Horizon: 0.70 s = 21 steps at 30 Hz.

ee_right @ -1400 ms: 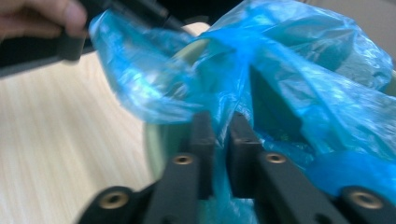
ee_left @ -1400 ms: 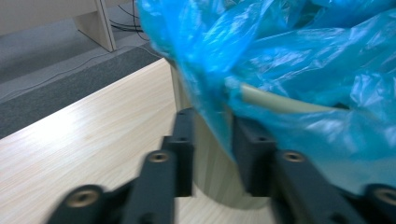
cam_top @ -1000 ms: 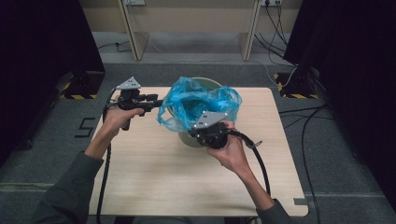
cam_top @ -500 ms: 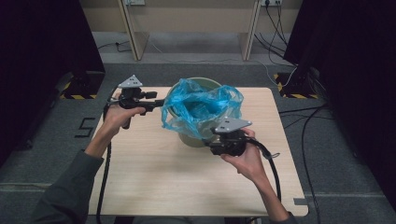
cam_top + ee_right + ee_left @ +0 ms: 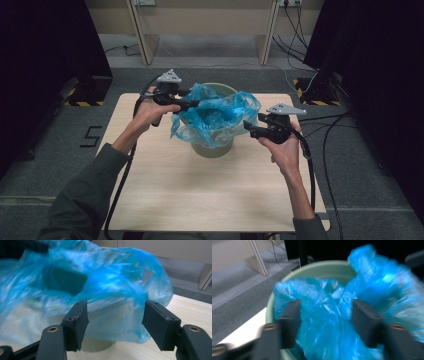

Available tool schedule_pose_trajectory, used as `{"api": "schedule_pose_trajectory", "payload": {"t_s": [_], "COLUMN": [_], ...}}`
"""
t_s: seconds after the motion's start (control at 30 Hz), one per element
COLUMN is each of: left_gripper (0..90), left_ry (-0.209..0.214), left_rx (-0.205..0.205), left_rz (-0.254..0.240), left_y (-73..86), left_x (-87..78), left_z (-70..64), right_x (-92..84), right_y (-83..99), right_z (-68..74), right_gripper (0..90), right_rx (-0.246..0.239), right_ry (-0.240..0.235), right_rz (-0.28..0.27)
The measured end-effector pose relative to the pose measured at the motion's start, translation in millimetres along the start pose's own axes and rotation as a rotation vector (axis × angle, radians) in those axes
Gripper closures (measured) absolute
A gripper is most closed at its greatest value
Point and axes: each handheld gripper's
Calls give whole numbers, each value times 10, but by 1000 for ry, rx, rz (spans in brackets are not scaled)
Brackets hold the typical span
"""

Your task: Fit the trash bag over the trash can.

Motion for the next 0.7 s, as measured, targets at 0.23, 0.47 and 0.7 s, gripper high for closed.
{"api": "schedule_pose_trajectory", "payload": {"t_s": [0.23, 0.47, 0.7], "left_gripper": [808, 774, 762], "left_ry": [-159, -120, -85], "left_rx": [-29, -167, -172], "left_rz": [-90, -47, -52], "left_y": [-117, 90, 303], "left_x": [45, 124, 82], "left_z": [334, 746, 764], "right_x": [135, 260, 319], "right_y": [18, 5, 20], "right_z": [-103, -175, -197], "right_gripper": [461, 517, 716], "right_rx": [16, 13, -17], "right_ry": [2, 6, -28], "right_rz": [16, 26, 42]}}
Point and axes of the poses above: each handheld gripper's, and its own axes: x roughly forward along the jaws, y roughly out of its underside, z roughly to its left, and after that the axes turned 13 degrees about -x, right-handed
